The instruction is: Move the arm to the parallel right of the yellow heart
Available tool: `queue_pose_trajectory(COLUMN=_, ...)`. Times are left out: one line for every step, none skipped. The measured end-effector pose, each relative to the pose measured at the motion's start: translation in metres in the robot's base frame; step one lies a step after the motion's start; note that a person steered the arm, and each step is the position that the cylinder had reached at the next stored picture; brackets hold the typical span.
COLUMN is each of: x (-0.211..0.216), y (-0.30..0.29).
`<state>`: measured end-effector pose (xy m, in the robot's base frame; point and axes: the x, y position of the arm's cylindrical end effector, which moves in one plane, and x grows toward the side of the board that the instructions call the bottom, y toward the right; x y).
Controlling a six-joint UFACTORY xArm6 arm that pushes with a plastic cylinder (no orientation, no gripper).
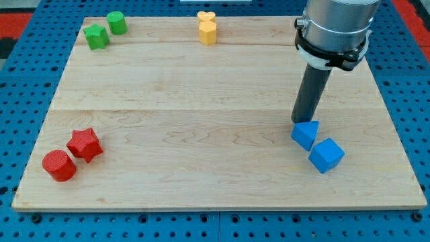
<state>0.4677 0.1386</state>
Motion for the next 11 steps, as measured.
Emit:
queue_pose_trajectory(x=0.0, y=0.0)
queue_pose_trajectory(x=0.0, y=-0.004)
queue_pose_trajectory(x=0.0, y=-0.012)
queue_pose_trajectory(x=-0.034, y=-0.03)
queue_pose_trajectory(x=-0.077, y=-0.045)
queue_pose_trajectory(x=-0.107, y=-0.049)
queue_pose_trajectory(x=-0.128, y=-0.028)
queue_pose_trajectory(x=-0.197, y=-0.016)
queue_pose_trajectory(x=-0.261, y=-0.037)
queue_pose_trajectory(x=-0.276, y=-0.048)
queue_pose_trajectory(x=-0.276, y=-0.052)
